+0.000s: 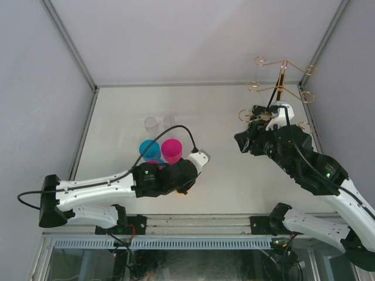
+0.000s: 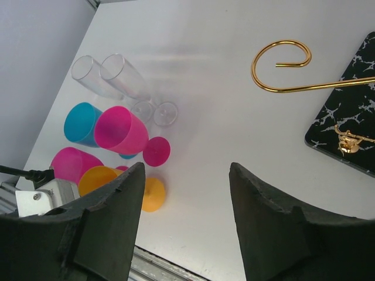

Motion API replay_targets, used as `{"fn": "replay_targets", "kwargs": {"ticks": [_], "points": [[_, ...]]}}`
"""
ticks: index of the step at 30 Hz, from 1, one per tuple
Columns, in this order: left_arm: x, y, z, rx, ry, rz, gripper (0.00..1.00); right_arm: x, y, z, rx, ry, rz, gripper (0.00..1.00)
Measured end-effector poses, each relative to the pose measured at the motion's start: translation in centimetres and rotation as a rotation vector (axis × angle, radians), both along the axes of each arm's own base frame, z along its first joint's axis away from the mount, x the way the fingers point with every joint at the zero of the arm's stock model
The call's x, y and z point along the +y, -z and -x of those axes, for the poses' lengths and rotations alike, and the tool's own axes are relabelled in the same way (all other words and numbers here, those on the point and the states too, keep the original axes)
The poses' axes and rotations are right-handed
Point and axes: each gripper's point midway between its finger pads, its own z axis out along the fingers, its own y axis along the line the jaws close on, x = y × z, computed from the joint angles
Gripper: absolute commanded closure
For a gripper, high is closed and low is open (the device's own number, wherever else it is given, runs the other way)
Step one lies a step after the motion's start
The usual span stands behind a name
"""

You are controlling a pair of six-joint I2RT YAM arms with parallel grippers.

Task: Take the wine glass off the wine glass rack
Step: Place the wine glass at the center of the board.

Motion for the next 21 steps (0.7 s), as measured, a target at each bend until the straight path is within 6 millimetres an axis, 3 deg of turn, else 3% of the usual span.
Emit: {"fn": "replay_targets", "kwargs": {"ticks": [7,13,21], "points": [[0.3,0.8,-0.2,-0.007,-0.012,-0.027,0.99,0.0,0.0,0.0,0.000,0.003,0.001,0.41],[0.8,1.9,-0.2,-0.004,-0.020,-0.055,0.94,0.0,0.1,0.0,0.000,0.003,0.002,0.41],[1.0,1.9,-0.6,0.003,-0.046,-0.047,0.86,0.0,0.1,0.0,0.003,0.002,0.005,0.40]]}}
